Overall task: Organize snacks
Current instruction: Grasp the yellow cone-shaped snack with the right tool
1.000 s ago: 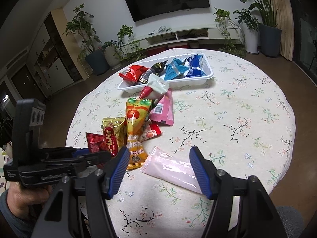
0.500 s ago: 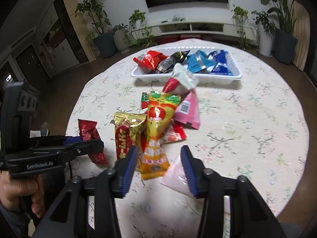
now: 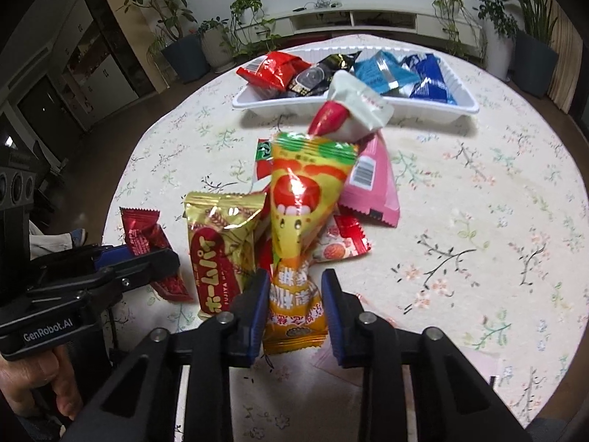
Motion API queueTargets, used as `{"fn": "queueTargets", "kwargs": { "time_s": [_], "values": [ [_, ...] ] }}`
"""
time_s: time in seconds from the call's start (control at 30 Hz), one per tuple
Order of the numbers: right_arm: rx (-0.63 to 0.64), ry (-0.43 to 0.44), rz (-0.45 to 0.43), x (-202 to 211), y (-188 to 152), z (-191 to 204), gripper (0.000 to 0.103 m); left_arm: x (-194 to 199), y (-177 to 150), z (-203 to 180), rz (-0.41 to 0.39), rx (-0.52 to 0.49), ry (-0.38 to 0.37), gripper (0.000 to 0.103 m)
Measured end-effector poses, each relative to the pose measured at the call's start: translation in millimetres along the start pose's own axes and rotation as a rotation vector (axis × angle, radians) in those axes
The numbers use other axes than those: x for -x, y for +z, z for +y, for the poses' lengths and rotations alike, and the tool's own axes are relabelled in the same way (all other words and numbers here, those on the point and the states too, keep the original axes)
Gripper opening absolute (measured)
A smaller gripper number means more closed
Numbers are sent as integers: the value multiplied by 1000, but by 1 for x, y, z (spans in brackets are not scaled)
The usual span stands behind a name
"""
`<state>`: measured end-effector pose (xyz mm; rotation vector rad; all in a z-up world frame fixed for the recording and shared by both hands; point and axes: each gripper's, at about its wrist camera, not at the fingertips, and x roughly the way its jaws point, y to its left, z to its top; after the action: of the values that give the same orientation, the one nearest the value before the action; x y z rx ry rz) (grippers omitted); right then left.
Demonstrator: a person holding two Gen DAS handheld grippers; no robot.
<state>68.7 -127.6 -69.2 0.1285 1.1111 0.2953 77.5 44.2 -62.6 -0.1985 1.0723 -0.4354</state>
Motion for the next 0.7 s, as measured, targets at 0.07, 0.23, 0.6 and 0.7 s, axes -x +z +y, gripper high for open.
{"fn": "queueTargets", "kwargs": {
  "time_s": [0.07, 0.23, 0.6, 0.7],
  "values": [
    [-6, 8, 1, -1, -1, -1, 24, -1, 0, 0, 0, 2, 0, 27],
    [-27, 35, -16, 3, -2, -5, 20, -2, 0, 1, 0, 2, 0, 27],
    [-50, 69, -61, 25, -4, -10, 15, 1, 1, -1, -8, 0, 7, 27],
    [-46, 71, -68, 27, -4, -10, 14, 4, 1, -2, -12, -7, 9, 27]
  ]
}}
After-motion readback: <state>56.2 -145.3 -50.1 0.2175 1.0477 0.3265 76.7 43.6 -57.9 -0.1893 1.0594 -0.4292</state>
